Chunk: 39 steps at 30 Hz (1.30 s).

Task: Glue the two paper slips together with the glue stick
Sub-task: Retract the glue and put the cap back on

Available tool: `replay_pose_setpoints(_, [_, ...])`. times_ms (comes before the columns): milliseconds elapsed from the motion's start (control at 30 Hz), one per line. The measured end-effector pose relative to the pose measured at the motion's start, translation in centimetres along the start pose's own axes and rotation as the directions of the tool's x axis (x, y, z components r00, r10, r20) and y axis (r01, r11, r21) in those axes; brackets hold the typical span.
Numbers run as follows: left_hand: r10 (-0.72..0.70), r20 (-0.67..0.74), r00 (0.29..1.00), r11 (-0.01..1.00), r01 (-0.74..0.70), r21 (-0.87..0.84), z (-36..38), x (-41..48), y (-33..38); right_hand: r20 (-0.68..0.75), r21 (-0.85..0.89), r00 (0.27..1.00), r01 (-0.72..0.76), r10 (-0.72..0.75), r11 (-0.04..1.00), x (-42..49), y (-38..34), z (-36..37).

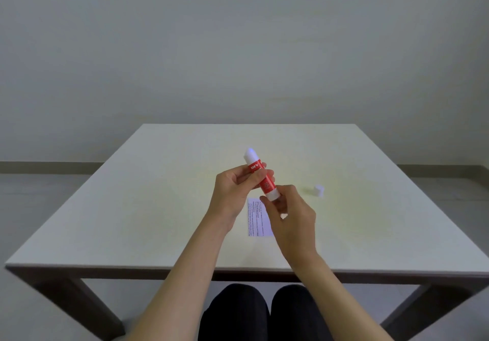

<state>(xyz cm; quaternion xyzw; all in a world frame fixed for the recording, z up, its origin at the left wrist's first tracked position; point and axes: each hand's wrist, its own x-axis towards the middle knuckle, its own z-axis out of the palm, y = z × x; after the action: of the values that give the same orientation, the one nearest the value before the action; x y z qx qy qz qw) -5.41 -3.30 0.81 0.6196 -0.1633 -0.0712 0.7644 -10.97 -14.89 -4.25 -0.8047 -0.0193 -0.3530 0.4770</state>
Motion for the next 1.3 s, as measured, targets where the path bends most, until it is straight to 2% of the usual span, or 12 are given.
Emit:
replay_pose_setpoints(67, [-0.005, 0.0, 1.0, 1.0, 0.005, 0.001, 0.1, 0.0, 0.0, -0.037, -0.234, 0.989, 0.131, -0.143, 0.964, 0.0, 0.5, 0.4])
replay_pose_setpoints(133, [-0.007, -0.016, 1.0, 1.0, 0.007, 0.008, -0.1, -0.1, -0.1, 0.089, -0.021, 0.973, -0.212, 0.213, 0.977, 0.6, -0.7, 0.3])
replay_pose_setpoints(200, [-0.007, -0.031, 0.999, 1.0, 0.007, 0.006, -0.5, -0.1, -0.1, 0.451, 0.377, 0.745, -0.658, 0.492, 0.652, 1.5, -1.7, -0.3])
replay_pose_setpoints(267, [-0.008, -0.034, 0.999, 1.0, 0.008, -0.001, -0.8, -0.2, 0.0, 0.667, 0.515, 0.607, -0.795, 0.433, 0.321, 2.3, -1.4, -0.8])
replay_pose_setpoints(367, [-0.006, -0.041, 0.999, 1.0, 0.005, -0.01, -0.9, 0.0, 0.1, 0.477, 0.613, 0.789, -0.614, 0.387, 0.496, 1.6, -1.7, 0.0])
replay_pose_setpoints(467, [-0.019, -0.043, 0.999, 0.999, 0.017, -0.049, -0.4, 0.2, 0.1, -0.062, 0.044, 0.998, 0.024, -0.021, 0.999, 0.6, -1.0, 1.0])
replay_pose_setpoints(633, [-0.038, -0.108, 0.993, 0.998, 0.033, -0.045, -0.1, 0.0, -0.4, 0.022, -0.339, 0.902, 0.413, -0.431, 0.845, 1.1, 1.4, 0.1])
replay_pose_setpoints(800, [-0.003, -0.196, 0.981, 0.974, 0.047, 0.222, -2.0, 0.2, -0.8, 0.174, -0.71, 0.985, 0.113, 0.018, 0.695, 4.8, 6.9, -3.8])
replay_pose_setpoints(967, [0.039, -0.203, 0.978, 0.878, 0.064, 0.475, -3.2, 0.0, -1.0, 0.309, -0.885, 0.864, 0.108, 0.397, 0.454, 6.7, 11.3, -6.0])
replay_pose_setpoints(1100, [-0.024, -0.13, 0.991, 0.84, 0.09, 0.534, -2.8, -0.2, -0.9, 0.236, -0.678, 0.907, -0.104, 0.349, 0.728, 7.2, 9.8, -5.9])
replay_pose_setpoints(1167, [-0.013, -0.082, 0.997, 0.807, 0.059, 0.588, -2.6, -0.5, -0.9, 0.246, -0.194, 0.888, -0.348, 0.389, 0.917, 7.1, 6.9, -5.4])
replay_pose_setpoints(1300, [0.051, -0.041, 0.998, 0.739, -0.01, 0.674, -2.1, -0.9, -0.7, 0.382, 0.359, 0.889, -0.395, 0.253, 0.846, 6.6, 1.0, -4.3])
